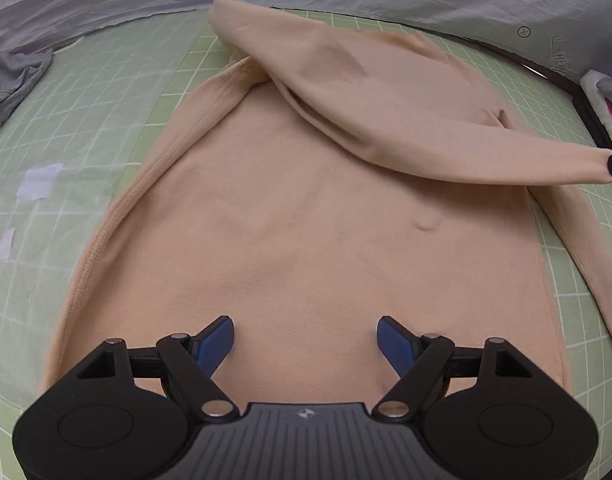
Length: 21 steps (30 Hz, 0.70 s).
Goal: Fold clothes
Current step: 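Grasp the other sleeve with the right gripper and fold it across the body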
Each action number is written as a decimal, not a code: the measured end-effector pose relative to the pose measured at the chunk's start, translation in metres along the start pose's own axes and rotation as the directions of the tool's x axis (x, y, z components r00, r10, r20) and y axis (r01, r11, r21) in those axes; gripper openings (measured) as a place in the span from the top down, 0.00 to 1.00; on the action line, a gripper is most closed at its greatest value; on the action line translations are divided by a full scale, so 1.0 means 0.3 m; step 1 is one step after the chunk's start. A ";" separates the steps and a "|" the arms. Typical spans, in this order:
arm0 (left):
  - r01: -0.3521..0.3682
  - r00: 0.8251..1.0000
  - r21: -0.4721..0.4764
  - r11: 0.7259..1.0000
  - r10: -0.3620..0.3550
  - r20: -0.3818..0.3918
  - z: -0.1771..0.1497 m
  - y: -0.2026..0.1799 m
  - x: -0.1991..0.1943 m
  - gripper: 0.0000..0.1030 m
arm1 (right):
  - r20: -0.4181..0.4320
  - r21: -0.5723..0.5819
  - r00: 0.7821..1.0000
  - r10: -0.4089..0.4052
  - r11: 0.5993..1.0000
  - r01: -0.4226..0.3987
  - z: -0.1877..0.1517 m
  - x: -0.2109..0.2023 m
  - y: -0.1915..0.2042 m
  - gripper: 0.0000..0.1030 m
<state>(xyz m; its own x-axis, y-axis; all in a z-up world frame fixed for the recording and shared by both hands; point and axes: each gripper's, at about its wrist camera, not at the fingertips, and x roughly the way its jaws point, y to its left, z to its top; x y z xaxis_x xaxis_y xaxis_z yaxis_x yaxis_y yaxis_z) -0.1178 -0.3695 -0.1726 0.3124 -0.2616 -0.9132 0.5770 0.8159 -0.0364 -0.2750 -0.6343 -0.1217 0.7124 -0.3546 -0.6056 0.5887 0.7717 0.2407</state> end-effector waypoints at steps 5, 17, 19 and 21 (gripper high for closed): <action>-0.073 0.997 -0.047 0.996 0.072 -0.021 0.013 -0.047 0.032 0.08 | 0.012 0.063 0.999 -0.037 0.997 0.036 0.040 0.014 -0.180 0.95; -0.082 0.997 -0.083 0.993 0.080 -0.023 0.008 -0.024 0.032 0.00 | -0.103 0.044 0.983 -0.151 0.987 0.156 -0.043 0.111 -0.282 0.77; -0.074 0.997 -0.079 0.994 0.073 -0.009 -0.002 -0.018 0.021 0.00 | -0.110 0.039 0.979 -0.173 0.983 0.178 -0.058 0.104 -0.274 0.64; -0.066 0.998 -0.074 0.995 0.067 0.005 -0.011 -0.012 0.009 0.00 | -0.107 0.035 0.976 -0.190 0.980 0.194 -0.067 0.086 -0.265 0.49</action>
